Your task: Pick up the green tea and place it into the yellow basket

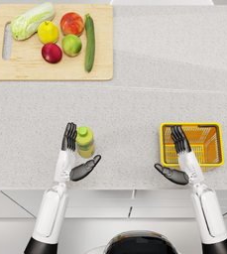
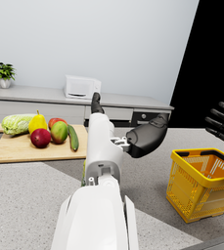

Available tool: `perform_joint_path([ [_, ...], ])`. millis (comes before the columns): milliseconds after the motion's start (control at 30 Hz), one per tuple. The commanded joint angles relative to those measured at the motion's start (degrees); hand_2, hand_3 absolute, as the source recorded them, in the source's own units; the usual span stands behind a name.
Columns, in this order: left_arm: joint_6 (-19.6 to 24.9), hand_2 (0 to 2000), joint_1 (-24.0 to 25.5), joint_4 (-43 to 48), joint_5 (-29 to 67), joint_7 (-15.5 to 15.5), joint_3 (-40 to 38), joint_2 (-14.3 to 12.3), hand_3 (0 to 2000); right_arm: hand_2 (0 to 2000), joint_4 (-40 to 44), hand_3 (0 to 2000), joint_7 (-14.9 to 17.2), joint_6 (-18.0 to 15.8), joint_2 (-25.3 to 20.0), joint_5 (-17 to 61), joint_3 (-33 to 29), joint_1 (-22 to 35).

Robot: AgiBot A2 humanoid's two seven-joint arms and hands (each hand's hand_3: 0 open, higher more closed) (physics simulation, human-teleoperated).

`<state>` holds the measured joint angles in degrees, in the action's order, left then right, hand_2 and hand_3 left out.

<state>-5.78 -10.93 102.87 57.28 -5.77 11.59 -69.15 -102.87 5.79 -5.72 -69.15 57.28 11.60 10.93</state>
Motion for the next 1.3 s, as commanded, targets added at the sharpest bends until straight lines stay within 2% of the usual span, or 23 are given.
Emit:
perform_joint_path([
  [33, 0.0, 0, 0.0, 0.0, 0.0, 0.0, 0.0, 0.0, 0, 0, 0.0, 0, 0.0, 0.0, 0.0, 0.0, 0.0, 0.0],
  [367, 0.0, 0, 0.0, 0.0, 0.0, 0.0, 0.0, 0.0, 0, 0, 0.0, 0, 0.0, 0.0, 0.0, 0.0, 0.0, 0.0],
  [400, 0.0, 0, -0.1, -0.9, 0.0, 0.0, 1.7, -0.1, 0, 0, 0.9, 0, 0.0, 0.0, -0.1, 0.0, 1.7, 0.1],
  [467, 2.8, 0, -0.7, -0.7, 0.0, 2.8, 0.1, -0.7, 0, 0, -0.2, 0, -2.8, 2.8, -0.9, 0.0, 2.6, 0.9],
  [533, 4.3, 0, -1.9, -0.9, 0.0, 4.2, -1.5, -1.7, 0, 0, -1.7, 0, -4.3, 4.2, -1.4, 0.0, 0.5, 1.1],
  [733, 5.6, 0, -4.6, -3.9, 15.3, 5.6, -4.1, -3.5, 0, 0, -5.0, 0, -5.6, 5.5, -1.7, 15.3, -7.3, -0.4],
  [933, 5.8, 0, -4.5, -14.9, 23.1, 5.7, -2.4, -4.3, 0, 0, -9.4, 0, -5.8, 5.7, -2.6, 20.9, -10.8, 0.8],
  [1167, 5.8, 0, -11.0, -33.2, 24.2, 5.8, -1.1, -7.4, 0, 0, -12.7, 0, -5.8, 5.7, -3.6, 21.7, -10.8, 2.7],
  [1300, 5.8, 0, -14.1, -41.6, 24.3, 5.8, 1.0, -9.0, 0, 0, -11.0, 0, -5.8, 5.7, -3.6, 21.7, -10.1, 0.8],
])
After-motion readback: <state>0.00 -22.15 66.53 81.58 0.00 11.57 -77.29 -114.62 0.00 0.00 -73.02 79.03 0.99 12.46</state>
